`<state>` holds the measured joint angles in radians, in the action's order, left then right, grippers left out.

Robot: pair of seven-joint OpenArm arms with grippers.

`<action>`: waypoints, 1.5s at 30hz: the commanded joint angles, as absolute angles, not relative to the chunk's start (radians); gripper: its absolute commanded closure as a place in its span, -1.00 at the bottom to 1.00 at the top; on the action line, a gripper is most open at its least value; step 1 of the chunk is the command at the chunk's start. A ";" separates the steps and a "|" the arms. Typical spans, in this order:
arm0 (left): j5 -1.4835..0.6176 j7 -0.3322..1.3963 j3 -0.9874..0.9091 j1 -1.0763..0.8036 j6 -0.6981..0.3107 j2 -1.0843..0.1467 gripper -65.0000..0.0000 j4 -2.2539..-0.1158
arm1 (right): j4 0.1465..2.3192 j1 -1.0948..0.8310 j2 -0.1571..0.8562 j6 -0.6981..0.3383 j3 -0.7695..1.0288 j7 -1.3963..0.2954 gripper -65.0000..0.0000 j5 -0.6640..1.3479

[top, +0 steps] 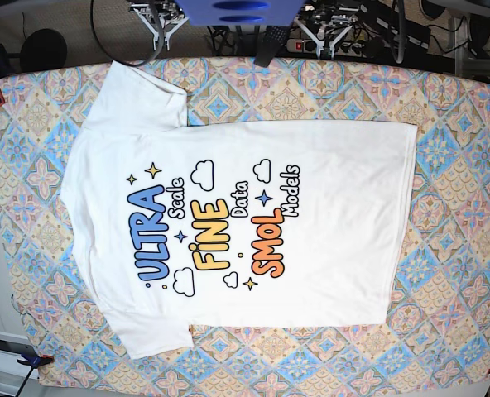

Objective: Fold the T-shirt properly

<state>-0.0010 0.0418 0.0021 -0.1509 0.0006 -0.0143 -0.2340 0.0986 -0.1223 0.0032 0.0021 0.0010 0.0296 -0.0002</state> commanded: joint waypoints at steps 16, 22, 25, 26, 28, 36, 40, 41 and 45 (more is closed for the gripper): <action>-0.005 0.042 -0.001 -0.159 0.004 -0.015 0.94 -0.239 | 0.099 -0.131 0.005 0.002 0.002 0.031 1.00 -0.001; 0.004 0.041 0.005 -0.189 0.005 -0.015 0.94 -0.240 | 0.099 -0.148 0.008 0.002 0.002 0.030 1.00 -0.001; 0.004 0.041 0.005 -0.217 0.005 -0.035 0.94 -0.240 | 0.099 -0.203 0.008 0.002 0.002 0.035 1.00 -0.001; 0.004 0.041 0.005 -0.228 0.005 -0.039 0.94 -0.240 | 0.101 -0.219 0.008 0.002 0.002 0.036 1.00 -0.001; 0.004 0.041 0.005 -0.245 0.005 -0.044 0.94 -0.240 | 0.131 -0.254 0.033 0.002 -0.002 0.036 1.00 -0.001; 0.005 0.045 0.005 -0.446 0.005 -0.097 0.94 -0.483 | 0.414 -0.478 0.117 0.002 0.001 0.028 1.00 -0.001; 0.005 0.047 0.005 -0.584 0.005 -0.114 0.94 -0.688 | 0.556 -0.587 0.165 0.002 0.002 0.031 1.00 -0.001; 0.002 0.048 0.005 -0.611 0.005 -0.127 0.94 -0.737 | 0.591 -0.615 0.168 0.002 0.002 0.031 1.00 0.001; -0.005 0.048 0.001 -0.734 0.005 -0.136 0.94 -0.932 | 0.773 -0.739 0.200 0.002 0.008 0.033 1.00 0.002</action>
